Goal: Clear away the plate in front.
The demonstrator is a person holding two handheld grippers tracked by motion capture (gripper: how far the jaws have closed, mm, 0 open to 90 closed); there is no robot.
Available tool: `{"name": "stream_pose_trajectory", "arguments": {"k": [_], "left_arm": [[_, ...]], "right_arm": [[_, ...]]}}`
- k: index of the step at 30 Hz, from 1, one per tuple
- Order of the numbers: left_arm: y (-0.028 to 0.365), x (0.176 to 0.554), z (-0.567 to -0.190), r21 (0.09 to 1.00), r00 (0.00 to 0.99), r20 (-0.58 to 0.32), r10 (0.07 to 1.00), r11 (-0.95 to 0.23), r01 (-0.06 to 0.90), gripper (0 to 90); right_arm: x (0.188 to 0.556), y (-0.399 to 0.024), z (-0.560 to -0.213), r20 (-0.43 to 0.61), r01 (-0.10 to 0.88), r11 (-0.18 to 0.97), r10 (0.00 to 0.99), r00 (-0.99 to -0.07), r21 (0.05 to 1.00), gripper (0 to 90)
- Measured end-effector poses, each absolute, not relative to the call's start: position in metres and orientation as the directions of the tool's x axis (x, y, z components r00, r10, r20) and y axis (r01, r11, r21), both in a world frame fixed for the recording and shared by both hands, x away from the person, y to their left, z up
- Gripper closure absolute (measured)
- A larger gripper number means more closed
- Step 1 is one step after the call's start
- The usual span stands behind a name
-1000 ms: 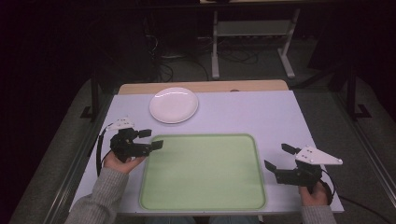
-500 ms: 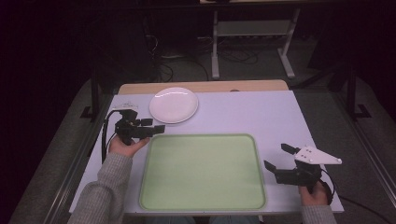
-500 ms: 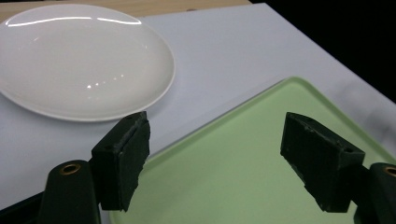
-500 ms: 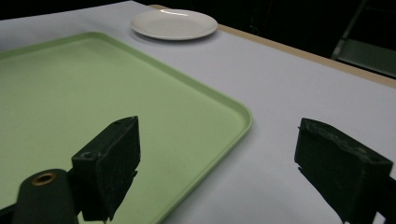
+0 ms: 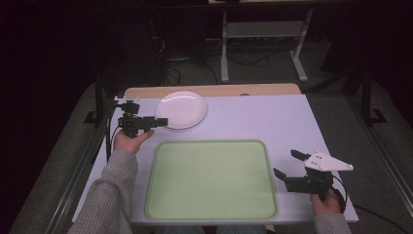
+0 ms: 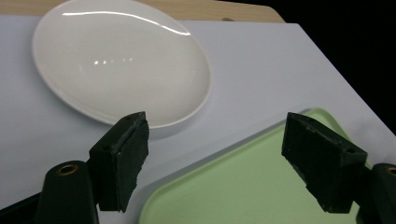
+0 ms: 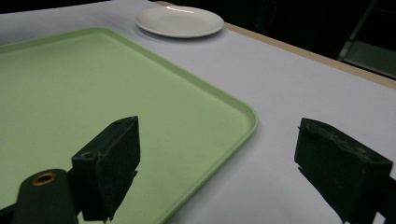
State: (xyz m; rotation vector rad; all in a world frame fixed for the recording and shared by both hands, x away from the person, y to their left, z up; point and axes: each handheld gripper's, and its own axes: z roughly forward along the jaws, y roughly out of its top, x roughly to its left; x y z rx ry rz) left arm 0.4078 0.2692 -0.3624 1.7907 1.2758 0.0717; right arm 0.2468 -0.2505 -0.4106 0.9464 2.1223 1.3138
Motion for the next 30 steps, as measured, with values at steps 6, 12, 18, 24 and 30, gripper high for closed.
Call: {"name": "stream_pose_trajectory", "arguments": {"k": [6, 12, 18, 24, 30], "left_arm": [[0.281, 0.417, -0.365, 0.665, 0.381, -0.499, 0.778, 0.063, 0.744, 24.5], [0.286, 0.428, -0.374, 0.616, 0.308, -0.572, 0.76, 0.15, 0.773, 23.3], [0.286, 0.443, -0.391, 0.541, 0.191, -0.649, 0.737, 0.27, 0.796, 23.7], [0.289, 0.45, -0.402, 0.501, 0.09, -0.675, 0.732, 0.365, 0.785, 25.3], [0.294, 0.458, -0.415, 0.406, 0.002, -0.749, 0.663, 0.457, 0.792, 25.7]], "right_arm": [[0.249, -0.249, -0.411, -0.041, 0.304, 0.316, 0.751, -0.659, 0.899, 13.4], [0.254, -0.246, -0.41, -0.051, 0.291, 0.321, 0.746, -0.664, 0.901, 13.5], [0.253, -0.247, -0.41, -0.05, 0.291, 0.323, 0.742, -0.668, 0.9, 13.4], [0.249, -0.248, -0.407, -0.043, 0.291, 0.313, 0.745, -0.666, 0.904, 13.4], [0.251, -0.248, -0.408, -0.048, 0.293, 0.325, 0.739, -0.672, 0.899, 13.4]]}}
